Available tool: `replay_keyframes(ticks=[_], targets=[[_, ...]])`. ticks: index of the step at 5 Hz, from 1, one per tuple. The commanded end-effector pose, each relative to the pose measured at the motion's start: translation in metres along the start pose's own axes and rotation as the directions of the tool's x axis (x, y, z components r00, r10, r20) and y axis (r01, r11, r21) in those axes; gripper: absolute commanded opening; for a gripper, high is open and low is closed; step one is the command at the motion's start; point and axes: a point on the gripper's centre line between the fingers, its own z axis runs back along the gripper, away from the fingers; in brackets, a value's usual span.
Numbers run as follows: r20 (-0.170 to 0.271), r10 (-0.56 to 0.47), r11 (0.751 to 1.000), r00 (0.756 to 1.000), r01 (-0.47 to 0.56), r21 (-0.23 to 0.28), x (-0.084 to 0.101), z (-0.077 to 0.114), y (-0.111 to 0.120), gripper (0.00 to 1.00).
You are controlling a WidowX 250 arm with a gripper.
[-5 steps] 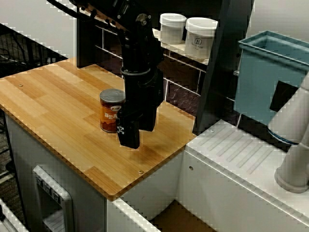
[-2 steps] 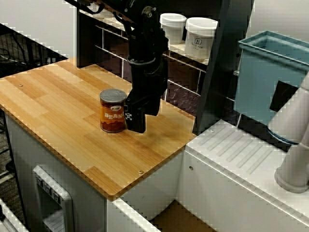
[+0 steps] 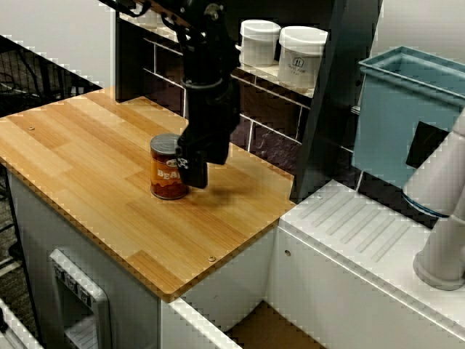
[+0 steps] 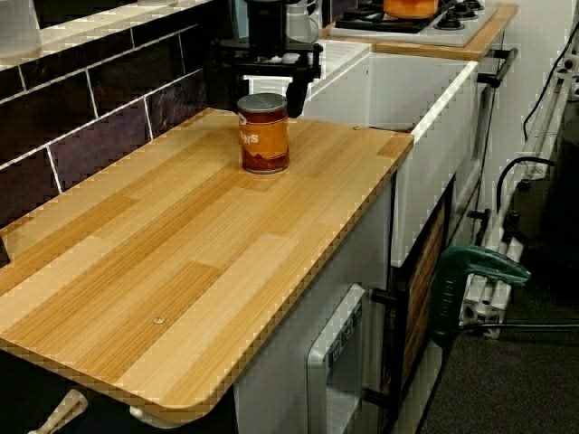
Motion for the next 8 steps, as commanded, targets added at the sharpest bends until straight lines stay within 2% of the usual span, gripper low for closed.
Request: replay_keyframes(ticks=[1,2,3,6,8], targets=[[-0.001,-0.041,0.999,0.999,0.041,-0.017,-0.030,0.028,0.004,1.00],[-0.031,-0.050,0.998,0.998,0.049,-0.038,-0.044,0.030,0.004,1.00],[-0.028,-0.028,0.998,0.999,0.026,-0.051,-0.063,0.035,0.009,1.00],[-0.042,0.026,0.999,0.999,-0.027,-0.024,-0.127,0.041,0.027,1.00],[-0.038,0.048,0.998,0.998,-0.049,-0.027,-0.162,0.037,0.023,1.00]])
